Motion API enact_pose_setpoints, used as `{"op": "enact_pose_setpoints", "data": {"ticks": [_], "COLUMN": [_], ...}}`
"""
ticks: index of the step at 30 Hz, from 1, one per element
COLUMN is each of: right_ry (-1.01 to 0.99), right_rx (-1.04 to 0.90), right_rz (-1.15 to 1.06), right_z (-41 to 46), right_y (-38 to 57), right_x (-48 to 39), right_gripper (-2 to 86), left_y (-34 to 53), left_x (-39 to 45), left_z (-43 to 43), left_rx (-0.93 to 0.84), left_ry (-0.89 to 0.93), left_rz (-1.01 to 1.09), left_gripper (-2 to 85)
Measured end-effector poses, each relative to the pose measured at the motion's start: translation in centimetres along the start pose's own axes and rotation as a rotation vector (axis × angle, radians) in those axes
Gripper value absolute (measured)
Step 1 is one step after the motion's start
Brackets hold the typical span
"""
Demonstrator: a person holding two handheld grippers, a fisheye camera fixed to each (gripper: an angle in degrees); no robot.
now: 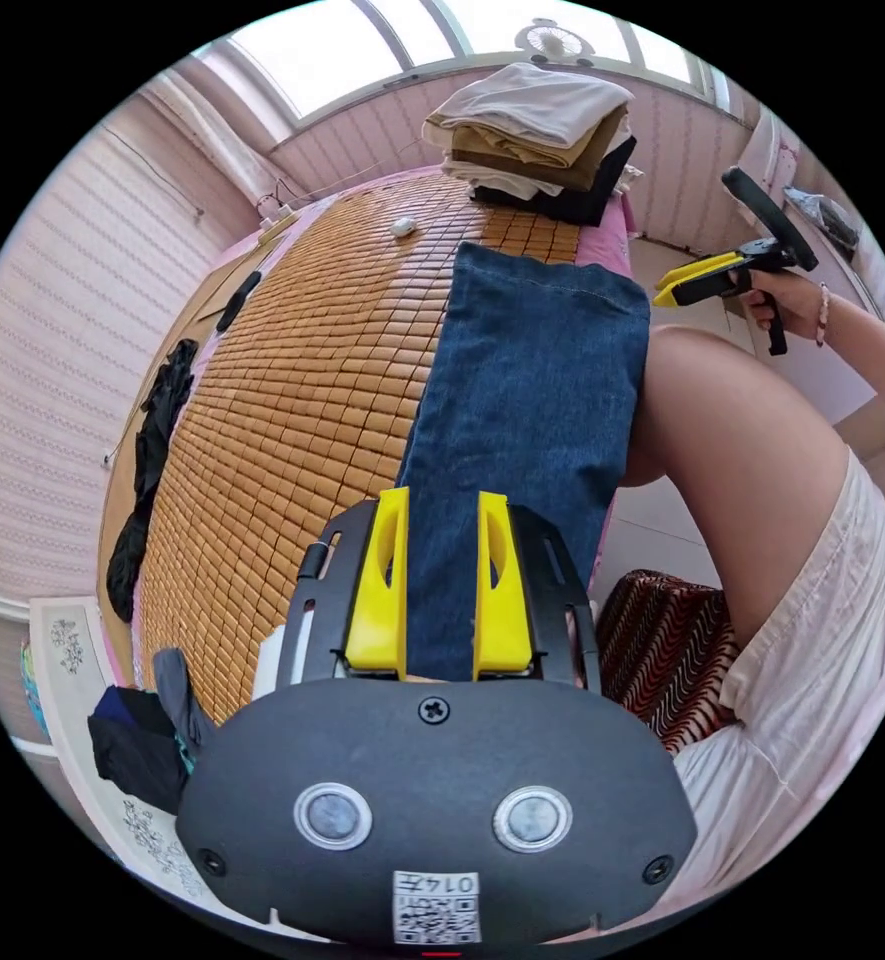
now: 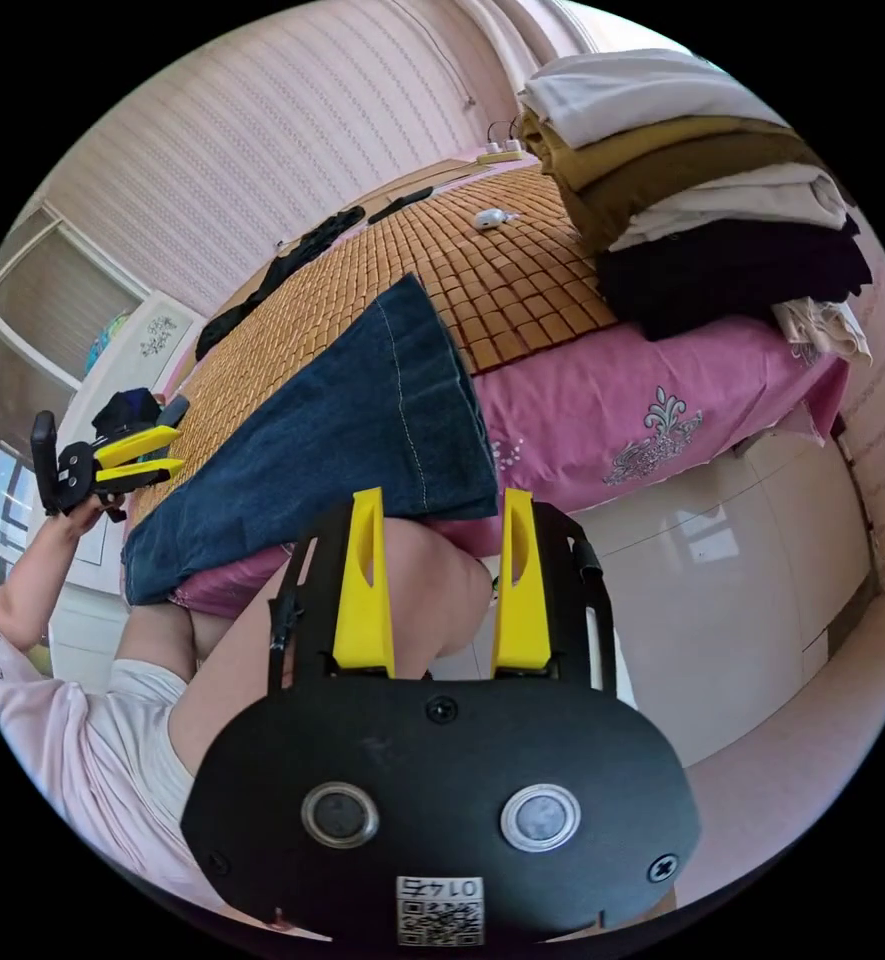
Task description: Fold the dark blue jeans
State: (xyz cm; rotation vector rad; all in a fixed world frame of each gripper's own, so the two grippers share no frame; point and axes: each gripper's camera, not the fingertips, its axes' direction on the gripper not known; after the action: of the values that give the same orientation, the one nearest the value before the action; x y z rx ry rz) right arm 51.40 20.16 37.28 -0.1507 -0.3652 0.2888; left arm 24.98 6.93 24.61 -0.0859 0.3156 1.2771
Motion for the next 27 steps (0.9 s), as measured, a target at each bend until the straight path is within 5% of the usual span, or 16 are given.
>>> {"op": "enact_pose_setpoints", "data": {"ticks": [16, 19, 27], "right_ry": [-0.282, -0.363, -0.511], "right_rx": [0.040, 0.025, 0.130], "right_rz": [0.198, 0.173, 0.130], "right_z": [-0.2, -0.2, -4.6], "right_y": [1.6, 1.7, 2.5], "right_x": [19.9, 22.1, 27.1], "right_gripper": [13.6, 10.4, 4.1], "left_y": [-15.5, -15.8, -12.7], "left_x": [-4.4, -4.3, -5.5], "left_z": [10.8, 13.9, 14.2], "left_rx": [0.015, -0.085, 0.020], "left_ry": [0.300, 0.300, 0.397], "left_rz": [-0.079, -0.077, -0.089], "left_gripper": [13.2, 12.6, 3.7]}}
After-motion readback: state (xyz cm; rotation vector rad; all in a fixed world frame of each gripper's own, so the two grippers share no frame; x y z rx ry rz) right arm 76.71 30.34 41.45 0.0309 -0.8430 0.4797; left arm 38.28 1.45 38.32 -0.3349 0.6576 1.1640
